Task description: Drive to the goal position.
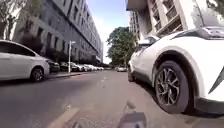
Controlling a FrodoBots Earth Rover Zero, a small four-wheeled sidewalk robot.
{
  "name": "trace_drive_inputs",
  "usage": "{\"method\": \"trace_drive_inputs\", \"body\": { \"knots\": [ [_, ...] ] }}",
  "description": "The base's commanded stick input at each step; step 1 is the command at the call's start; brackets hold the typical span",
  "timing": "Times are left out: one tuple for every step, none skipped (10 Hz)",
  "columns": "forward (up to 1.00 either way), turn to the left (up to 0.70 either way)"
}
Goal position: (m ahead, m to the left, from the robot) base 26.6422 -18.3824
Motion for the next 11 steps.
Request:
{"method": "trace_drive_inputs", "body": {
  "knots": [
    [0.70,0.00],
    [0.70,0.00],
    [0.70,0.00],
    [0.70,0.00],
    [0.70,0.00],
    [0.70,0.00],
    [0.70,0.00],
    [0.70,0.00],
    [0.70,0.00],
    [0.70,0.00],
    [0.70,0.00]
  ]
}}
